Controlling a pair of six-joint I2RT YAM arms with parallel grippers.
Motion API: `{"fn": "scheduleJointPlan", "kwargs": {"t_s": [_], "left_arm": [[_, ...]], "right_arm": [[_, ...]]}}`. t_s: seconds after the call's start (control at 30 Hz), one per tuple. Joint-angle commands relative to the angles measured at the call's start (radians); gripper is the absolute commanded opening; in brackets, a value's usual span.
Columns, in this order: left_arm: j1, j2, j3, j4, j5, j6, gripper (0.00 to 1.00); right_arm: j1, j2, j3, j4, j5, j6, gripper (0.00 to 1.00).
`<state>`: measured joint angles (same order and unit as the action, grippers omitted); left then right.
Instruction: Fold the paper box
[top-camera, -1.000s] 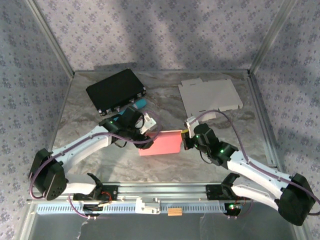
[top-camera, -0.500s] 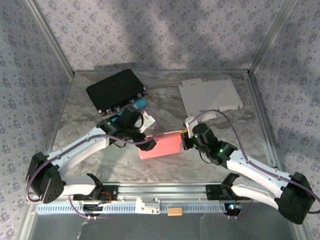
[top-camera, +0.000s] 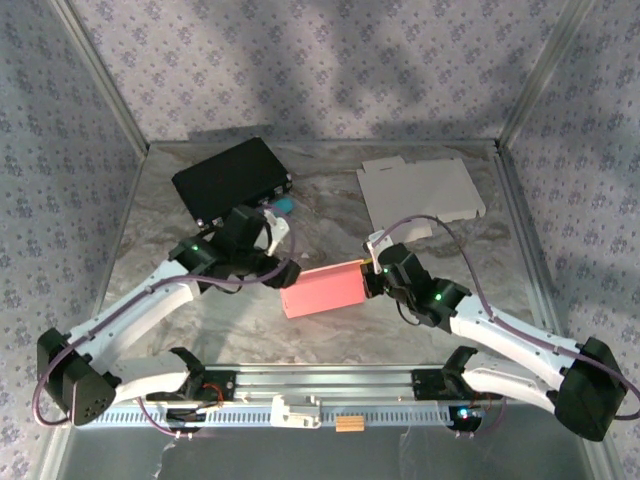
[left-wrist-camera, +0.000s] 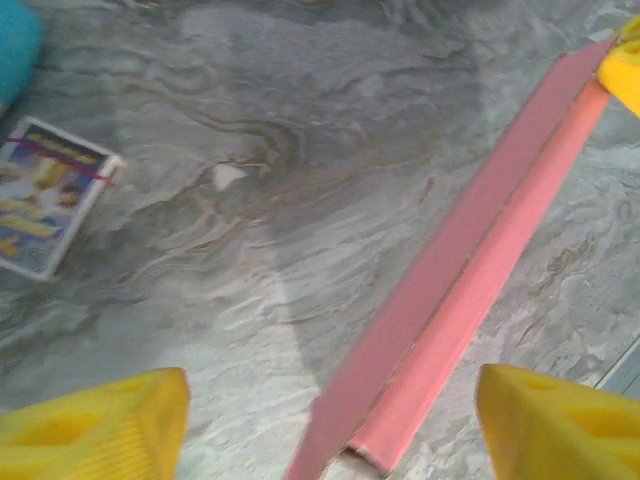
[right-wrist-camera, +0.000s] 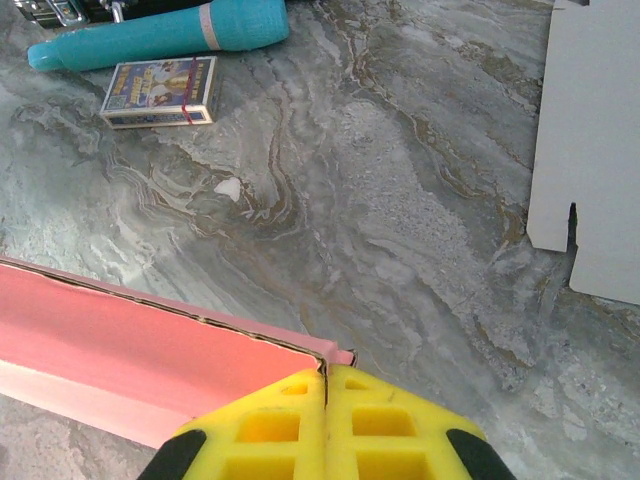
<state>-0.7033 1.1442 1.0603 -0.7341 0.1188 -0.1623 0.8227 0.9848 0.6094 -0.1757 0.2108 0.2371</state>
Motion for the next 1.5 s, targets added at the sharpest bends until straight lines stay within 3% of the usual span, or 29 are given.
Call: {"fn": "scheduleJointPlan", "kwargs": {"t_s": [0.0,0.17,0.23,0.5,1.0,1.47], "left_arm": [[0.025,-0.009,0.091,-0.230,-0.020,-0.139,0.68],[0.072,0.083,0.096,-0.324,0.164,-0.146,0.52],[0.080,0.116,0.116,-0.331,0.218,-0.138,0.50],[0.084,0.141,0.142,-0.338,0.109,-0.123,0.57],[0.084,0.218,0.162,-0.320,0.127,-0.069,0.33],[0.082,0.236,0.153,-0.289,0.137,-0.068,0.27]], "right_arm": [[0.007,0.005,0.027,-0.032,0.027,0.016,0.00],[0.007,0.013,0.026,-0.029,0.021,0.016,0.00],[0.008,0.021,0.027,-0.035,0.019,0.015,0.00],[0.007,0.019,0.031,-0.042,0.017,0.014,0.00],[0.001,0.018,0.028,-0.046,0.017,0.018,0.00],[-0.002,0.022,0.027,-0.042,0.009,0.021,0.00]]}}
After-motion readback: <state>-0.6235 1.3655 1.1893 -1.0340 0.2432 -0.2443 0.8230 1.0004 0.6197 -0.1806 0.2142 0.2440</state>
